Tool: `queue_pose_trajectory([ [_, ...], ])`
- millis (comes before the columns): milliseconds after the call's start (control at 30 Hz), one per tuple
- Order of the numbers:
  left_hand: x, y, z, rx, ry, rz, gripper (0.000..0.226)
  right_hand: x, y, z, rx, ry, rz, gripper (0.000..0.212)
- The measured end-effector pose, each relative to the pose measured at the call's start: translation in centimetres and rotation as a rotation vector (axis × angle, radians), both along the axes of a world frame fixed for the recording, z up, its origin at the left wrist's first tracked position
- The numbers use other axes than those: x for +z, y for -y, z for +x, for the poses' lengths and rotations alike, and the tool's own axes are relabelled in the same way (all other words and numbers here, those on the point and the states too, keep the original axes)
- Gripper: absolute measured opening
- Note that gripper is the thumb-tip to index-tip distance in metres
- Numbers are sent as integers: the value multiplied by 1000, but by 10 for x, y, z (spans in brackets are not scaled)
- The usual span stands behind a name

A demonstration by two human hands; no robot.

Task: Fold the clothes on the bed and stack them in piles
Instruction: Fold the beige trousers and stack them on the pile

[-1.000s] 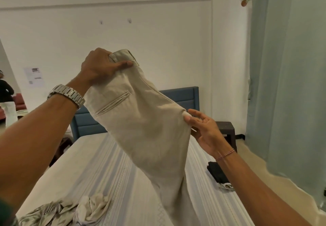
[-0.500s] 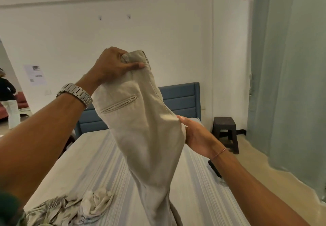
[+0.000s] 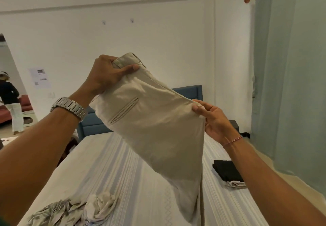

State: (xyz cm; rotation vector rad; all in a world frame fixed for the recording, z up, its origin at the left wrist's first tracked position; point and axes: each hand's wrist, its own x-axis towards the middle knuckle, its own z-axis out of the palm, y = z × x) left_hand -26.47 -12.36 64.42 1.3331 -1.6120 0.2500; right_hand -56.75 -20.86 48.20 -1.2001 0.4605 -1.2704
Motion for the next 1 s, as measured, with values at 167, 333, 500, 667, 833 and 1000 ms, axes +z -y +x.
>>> queue_pose_trajectory([
  [167,-15,-3,-12,-29,-77,41,62,0,0,-22,-105,-101,-112,29],
  [333,-21,-1,-52,-54,-127,65,60,-11,2,-50,-289,-192,-207,31],
  [500,-17,5,-130,-109,-216,125,57,-13,9,-123,-391,-238,-227,30],
  [667,-25,5,-207,-221,-436,285,48,17,18,-216,-469,-202,-248,59],
  [833,-56,4,-194,-214,-686,529,66,84,33,-231,-324,-369,-319,45],
  [1000,-145,0,-102,-11,-942,795,59,36,77,-115,-80,-971,-293,20],
])
